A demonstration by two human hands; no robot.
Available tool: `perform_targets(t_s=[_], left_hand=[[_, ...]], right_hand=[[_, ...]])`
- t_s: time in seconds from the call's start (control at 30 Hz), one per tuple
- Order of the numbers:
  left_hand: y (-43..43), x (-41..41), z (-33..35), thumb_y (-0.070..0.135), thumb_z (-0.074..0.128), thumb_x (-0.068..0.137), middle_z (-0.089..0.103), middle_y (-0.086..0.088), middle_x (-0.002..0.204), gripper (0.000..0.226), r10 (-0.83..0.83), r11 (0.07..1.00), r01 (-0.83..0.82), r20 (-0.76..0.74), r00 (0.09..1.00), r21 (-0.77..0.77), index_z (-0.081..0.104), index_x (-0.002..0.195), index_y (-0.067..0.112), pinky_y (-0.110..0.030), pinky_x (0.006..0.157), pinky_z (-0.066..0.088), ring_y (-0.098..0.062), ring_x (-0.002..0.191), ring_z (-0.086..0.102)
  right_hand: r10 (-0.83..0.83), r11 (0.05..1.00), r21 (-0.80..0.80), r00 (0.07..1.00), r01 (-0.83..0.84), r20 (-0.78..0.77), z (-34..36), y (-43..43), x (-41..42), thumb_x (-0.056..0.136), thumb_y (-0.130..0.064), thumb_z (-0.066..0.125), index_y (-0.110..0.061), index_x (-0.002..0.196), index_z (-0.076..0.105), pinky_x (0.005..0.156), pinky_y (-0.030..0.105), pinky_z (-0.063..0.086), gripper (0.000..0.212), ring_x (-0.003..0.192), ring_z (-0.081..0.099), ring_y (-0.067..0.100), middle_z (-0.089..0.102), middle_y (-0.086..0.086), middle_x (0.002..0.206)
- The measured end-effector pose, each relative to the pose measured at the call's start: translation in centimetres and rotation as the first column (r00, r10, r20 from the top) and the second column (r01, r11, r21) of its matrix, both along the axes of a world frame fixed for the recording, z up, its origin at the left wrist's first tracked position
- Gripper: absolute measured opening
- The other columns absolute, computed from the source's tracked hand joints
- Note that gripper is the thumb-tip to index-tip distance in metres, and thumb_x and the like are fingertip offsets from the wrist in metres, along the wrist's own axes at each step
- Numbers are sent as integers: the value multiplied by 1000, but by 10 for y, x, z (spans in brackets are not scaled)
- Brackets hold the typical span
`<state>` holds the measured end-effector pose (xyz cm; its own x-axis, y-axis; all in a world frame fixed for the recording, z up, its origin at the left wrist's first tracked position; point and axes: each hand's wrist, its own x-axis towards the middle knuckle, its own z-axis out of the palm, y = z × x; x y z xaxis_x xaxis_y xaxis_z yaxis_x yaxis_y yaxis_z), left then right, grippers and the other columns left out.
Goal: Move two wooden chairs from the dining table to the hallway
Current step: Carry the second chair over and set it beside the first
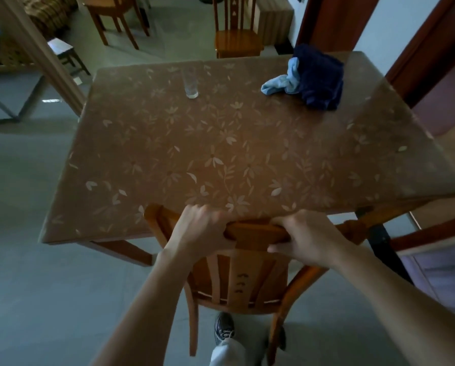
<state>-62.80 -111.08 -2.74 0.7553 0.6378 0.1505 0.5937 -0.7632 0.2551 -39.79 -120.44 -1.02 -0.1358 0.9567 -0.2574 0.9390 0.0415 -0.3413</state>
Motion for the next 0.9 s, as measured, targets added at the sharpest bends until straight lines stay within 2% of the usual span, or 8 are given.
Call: perform_targets(t_s=[0.07, 0.17, 0.27, 0.33, 0.47, 0.63, 0.77, 0.9], left_hand=[[-16, -12, 5, 41, 77, 79, 55, 12, 57, 24, -1, 998, -3, -57, 998, -58, 61, 67, 26, -25, 52, 45, -11, 51, 54], [-50, -38, 16, 41, 75, 80, 59, 10, 60, 26, 18, 993, -31, -122, 992, -111, 60, 67, 24, -26, 54, 47, -12, 53, 56], [-91, -70, 33, 35, 73, 72, 55, 8, 53, 23, 77, 986, -96, -138, 987, -137, 56, 61, 23, -20, 47, 31, -11, 46, 48], [-123, -96, 47, 39, 67, 65, 49, 9, 49, 21, 147, 975, -169, -150, 978, -144, 56, 59, 23, -18, 45, 26, -8, 43, 42], [-183, -160, 71, 40, 74, 63, 58, 9, 55, 18, 315, 936, -335, -173, 933, -103, 65, 68, 25, -21, 49, 38, -9, 51, 55], [-241, -251, 90, 35, 79, 60, 52, 11, 51, 20, 509, 851, -520, -135, 850, -69, 62, 62, 26, -20, 47, 33, -8, 48, 50], [-274, -330, 96, 41, 75, 59, 42, 17, 48, 18, 634, 765, -642, -120, 764, -45, 59, 63, 32, -17, 45, 26, 2, 45, 42], [-295, -414, 97, 43, 73, 58, 46, 15, 49, 19, 727, 676, -736, -130, 675, -41, 65, 66, 29, -18, 45, 26, -6, 47, 48]], right_hand=[[4, 999, -44, 1000, -5, -29, 6, -17, -12, 85, -58, 72, -48, 85, 57, 60, 24, 43, 18, 64, 55, -2, 54, -21, 67], [35, 997, -70, 998, -39, -56, 15, -44, -37, 86, -58, 71, -53, 69, 45, 59, 18, 34, 31, 59, 46, -7, 50, -22, 63], [77, 994, -71, 995, -82, -67, 26, -70, -65, 84, -60, 72, -47, 80, 60, 70, 31, 51, 18, 71, 59, 0, 61, -18, 71], [124, 991, -44, 989, -128, -79, 36, -89, -88, 83, -59, 72, -43, 82, 62, 74, 36, 55, 19, 75, 63, 4, 64, -17, 73], [288, 957, 61, 954, -284, -78, 58, -117, -144, 81, -58, 73, -40, 81, 64, 61, 24, 43, 20, 66, 54, -3, 59, -20, 67], [471, 878, 114, 881, -464, -44, 85, -132, -234, 82, -61, 71, -40, 74, 60, 53, 15, 29, 26, 57, 49, -9, 53, -23, 60], [609, 793, 101, 789, -601, -82, 92, -129, -319, 83, -59, 74, -40, 84, 66, 60, 17, 42, 21, 61, 55, -7, 57, -25, 64], [722, 692, 92, 689, -716, -70, 92, -117, -416, 83, -56, 74, -32, 96, 72, 70, 32, 60, 27, 73, 67, 3, 69, -18, 76]])
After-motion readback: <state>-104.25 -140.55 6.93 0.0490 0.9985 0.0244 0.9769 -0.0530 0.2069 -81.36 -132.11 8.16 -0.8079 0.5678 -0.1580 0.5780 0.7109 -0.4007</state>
